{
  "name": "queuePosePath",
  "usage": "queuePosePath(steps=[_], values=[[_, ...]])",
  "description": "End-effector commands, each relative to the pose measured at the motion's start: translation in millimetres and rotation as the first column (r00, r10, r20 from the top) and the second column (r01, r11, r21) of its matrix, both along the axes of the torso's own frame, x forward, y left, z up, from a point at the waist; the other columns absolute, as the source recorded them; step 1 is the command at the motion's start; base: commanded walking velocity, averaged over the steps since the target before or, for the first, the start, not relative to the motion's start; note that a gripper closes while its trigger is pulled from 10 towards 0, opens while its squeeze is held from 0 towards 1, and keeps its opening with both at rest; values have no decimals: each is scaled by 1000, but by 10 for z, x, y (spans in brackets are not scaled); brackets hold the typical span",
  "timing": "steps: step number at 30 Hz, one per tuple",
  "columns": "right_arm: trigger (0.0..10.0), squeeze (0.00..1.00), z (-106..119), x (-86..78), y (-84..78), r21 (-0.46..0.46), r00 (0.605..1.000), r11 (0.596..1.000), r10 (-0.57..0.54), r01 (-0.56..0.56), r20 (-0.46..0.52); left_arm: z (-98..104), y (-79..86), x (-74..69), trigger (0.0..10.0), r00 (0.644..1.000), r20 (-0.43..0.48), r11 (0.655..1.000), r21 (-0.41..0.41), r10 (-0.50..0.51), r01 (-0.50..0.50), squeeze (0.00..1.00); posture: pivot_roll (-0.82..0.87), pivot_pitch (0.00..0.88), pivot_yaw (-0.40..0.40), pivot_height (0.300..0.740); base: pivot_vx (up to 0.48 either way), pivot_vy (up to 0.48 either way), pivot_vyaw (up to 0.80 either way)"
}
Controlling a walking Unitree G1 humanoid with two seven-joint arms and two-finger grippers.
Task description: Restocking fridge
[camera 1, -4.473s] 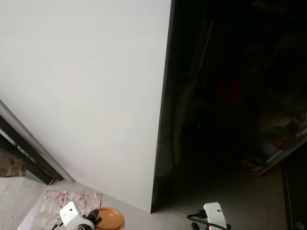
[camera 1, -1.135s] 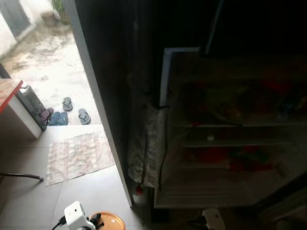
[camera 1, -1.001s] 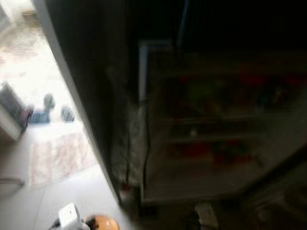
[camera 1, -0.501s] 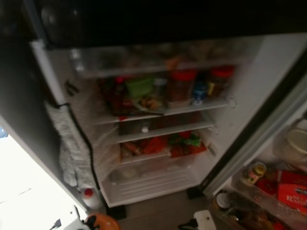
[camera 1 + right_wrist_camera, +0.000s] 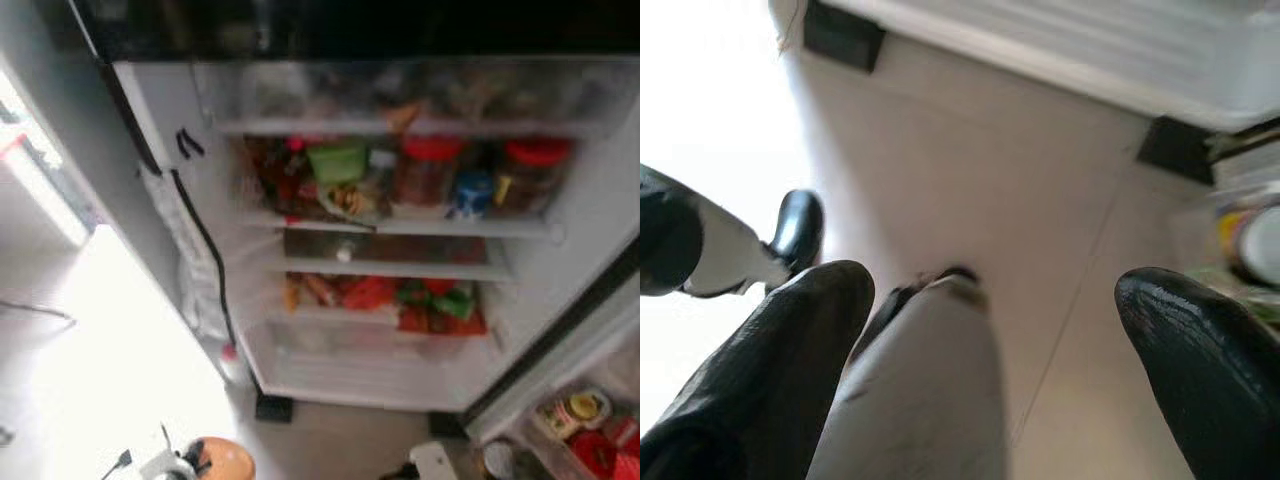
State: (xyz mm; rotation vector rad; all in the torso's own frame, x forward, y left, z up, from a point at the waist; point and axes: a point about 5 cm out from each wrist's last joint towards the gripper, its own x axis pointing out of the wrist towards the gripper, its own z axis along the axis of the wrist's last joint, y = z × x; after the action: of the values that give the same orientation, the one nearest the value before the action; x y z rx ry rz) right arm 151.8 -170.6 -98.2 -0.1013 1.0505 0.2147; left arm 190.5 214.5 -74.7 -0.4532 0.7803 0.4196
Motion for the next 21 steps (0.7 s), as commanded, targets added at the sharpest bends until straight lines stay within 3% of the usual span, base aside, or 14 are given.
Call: queuePosePath(steps=[1, 9, 18, 21], values=[[10000, 0, -31, -72, 49, 12, 999, 1000, 19, -18, -29, -79, -29, -132, 10000, 998, -60, 1000, -20, -5, 4, 0, -2, 66, -4, 740, 0, 0, 0], [10000, 0, -38, -84, 47, -17, 999, 999, 30, -30, -33, -74, -34, -121, 10000, 998, -56, 1000, -17, -15, 14, 0, -4, 63, -4, 740, 0, 0, 0], [10000, 0, -48, -117, -72, -47, 991, 991, -124, 123, -39, -70, -13, -122, 10000, 999, -53, 1000, -15, -6, 5, 0, 0, 73, -3, 740, 0, 0, 0], [10000, 0, -36, -108, -154, -101, 990, 986, -137, 134, -18, -69, 8, -128, 10000, 999, -53, 1000, -12, 1, -1, 0, -2, 77, -2, 740, 0, 0, 0]])
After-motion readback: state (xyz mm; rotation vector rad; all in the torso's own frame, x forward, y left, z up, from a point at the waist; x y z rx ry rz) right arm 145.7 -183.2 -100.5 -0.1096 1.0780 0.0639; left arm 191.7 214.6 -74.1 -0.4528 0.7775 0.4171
